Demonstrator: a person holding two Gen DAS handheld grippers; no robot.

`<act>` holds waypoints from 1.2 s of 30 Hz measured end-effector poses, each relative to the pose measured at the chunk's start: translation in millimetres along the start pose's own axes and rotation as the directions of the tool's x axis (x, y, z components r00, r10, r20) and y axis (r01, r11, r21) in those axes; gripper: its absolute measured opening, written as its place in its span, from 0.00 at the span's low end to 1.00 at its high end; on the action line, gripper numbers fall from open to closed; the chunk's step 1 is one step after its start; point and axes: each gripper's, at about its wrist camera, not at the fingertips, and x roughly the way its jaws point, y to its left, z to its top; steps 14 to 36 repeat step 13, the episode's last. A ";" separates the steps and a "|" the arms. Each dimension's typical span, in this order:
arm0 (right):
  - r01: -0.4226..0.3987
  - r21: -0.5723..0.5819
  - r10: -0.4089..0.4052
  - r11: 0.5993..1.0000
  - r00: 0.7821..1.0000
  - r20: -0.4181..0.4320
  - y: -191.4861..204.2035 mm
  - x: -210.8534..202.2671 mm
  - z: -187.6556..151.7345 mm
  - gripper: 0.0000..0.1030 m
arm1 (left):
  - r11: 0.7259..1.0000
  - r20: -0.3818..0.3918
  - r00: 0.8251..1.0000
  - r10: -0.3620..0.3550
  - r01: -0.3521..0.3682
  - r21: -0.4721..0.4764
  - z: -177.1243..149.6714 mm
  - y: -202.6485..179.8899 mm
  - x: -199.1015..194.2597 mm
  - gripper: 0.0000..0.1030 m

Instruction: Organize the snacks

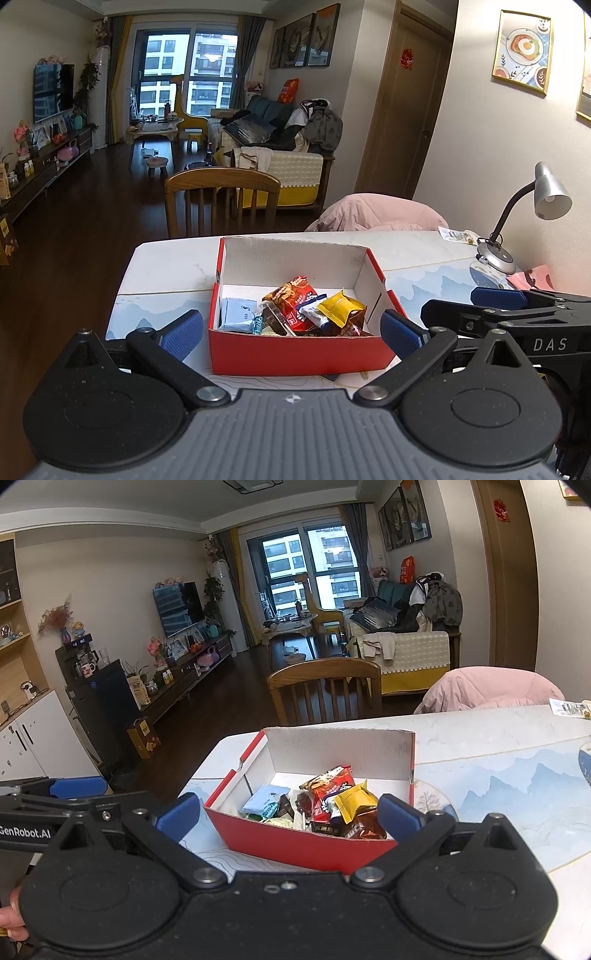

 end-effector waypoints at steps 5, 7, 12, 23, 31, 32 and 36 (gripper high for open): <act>0.011 0.006 -0.011 1.000 1.000 -0.002 2.9 -0.1 -2.4 1.00 | 1.000 -0.008 1.000 -0.009 0.009 0.001 -0.1 0.8 -0.6 1.00; 0.017 0.013 -0.017 1.000 1.000 -0.003 4.0 0.3 -3.4 1.00 | 1.000 -0.014 1.000 -0.012 0.012 0.001 0.3 1.6 -1.1 1.00; 0.031 0.027 -0.031 0.999 1.000 -0.004 9.0 -0.5 -8.1 1.00 | 1.000 -0.020 1.000 -0.021 0.021 0.001 -2.5 6.9 -3.1 1.00; 0.033 0.033 -0.033 0.999 0.999 -0.004 10.1 -1.1 -9.6 1.00 | 1.000 -0.022 0.999 -0.026 0.026 0.001 -2.9 8.2 -3.1 1.00; 0.033 0.033 -0.033 0.999 0.999 -0.004 10.1 -1.1 -9.6 1.00 | 1.000 -0.022 0.999 -0.026 0.026 0.001 -2.9 8.2 -3.1 1.00; 0.033 0.033 -0.033 0.999 0.999 -0.004 10.1 -1.1 -9.6 1.00 | 1.000 -0.022 0.999 -0.026 0.026 0.001 -2.9 8.2 -3.1 1.00; 0.033 0.033 -0.033 0.999 0.999 -0.004 10.1 -1.1 -9.6 1.00 | 1.000 -0.022 0.999 -0.026 0.026 0.001 -2.9 8.2 -3.1 1.00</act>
